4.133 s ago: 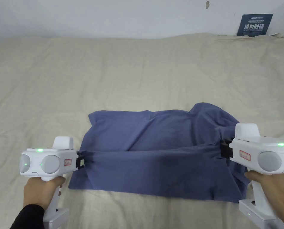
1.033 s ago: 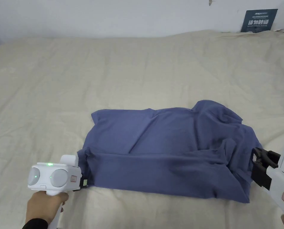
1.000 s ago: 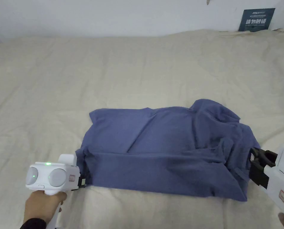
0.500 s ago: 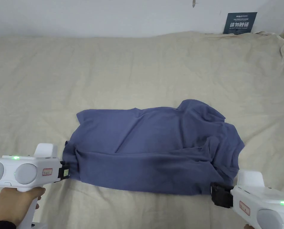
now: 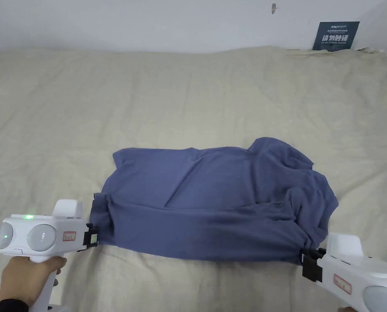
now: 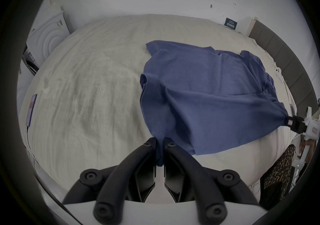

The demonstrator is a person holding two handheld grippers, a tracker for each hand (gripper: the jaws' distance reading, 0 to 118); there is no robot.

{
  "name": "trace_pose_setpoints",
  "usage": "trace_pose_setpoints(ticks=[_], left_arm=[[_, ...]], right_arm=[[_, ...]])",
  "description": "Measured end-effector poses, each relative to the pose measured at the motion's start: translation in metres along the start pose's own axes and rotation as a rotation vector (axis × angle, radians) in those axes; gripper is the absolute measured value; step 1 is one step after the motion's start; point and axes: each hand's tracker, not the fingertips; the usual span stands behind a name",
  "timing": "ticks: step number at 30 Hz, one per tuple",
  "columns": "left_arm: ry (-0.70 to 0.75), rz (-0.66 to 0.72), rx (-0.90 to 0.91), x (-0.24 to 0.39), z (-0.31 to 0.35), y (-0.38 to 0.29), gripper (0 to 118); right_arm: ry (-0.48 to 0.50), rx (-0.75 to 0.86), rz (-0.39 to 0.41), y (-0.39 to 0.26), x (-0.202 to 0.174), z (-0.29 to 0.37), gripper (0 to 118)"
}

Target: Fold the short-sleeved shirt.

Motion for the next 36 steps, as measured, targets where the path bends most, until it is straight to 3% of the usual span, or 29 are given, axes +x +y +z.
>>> trace_pose_setpoints(ticks=[15, 30, 31, 33, 34, 35, 36], left_arm=[[-0.043, 0.077, -0.038, -0.023, 0.037, -0.084, 6], [0.045, 0.072, -0.082, -0.007, 0.004, -0.115, 6], [0.047, 0.093, -0.082, -0.007, 0.003, -0.115, 10], [0.046, 0.099, -0.083, -0.004, 0.010, -0.112, 30], [0.056, 0.101, -0.080, -0.002, 0.012, -0.112, 49], [0.068, 0.100, -0.069, -0.002, 0.015, -0.112, 78], [0.084, 0.104, -0.048, -0.001, 0.019, -0.110, 95]], right_arm=[[0.013, -0.011, -0.034, -0.041, 0.019, 0.070, 5], [-0.084, -0.116, -0.059, -0.075, 0.018, 0.042, 6], [-0.084, -0.115, -0.057, -0.073, 0.019, 0.044, 7], [-0.090, -0.097, -0.032, -0.068, 0.014, 0.054, 20], [-0.098, -0.081, -0.014, -0.065, 0.013, 0.059, 43], [-0.103, -0.069, -0.004, -0.060, 0.007, 0.068, 65], [-0.108, -0.048, 0.000, -0.055, 0.005, 0.075, 83]])
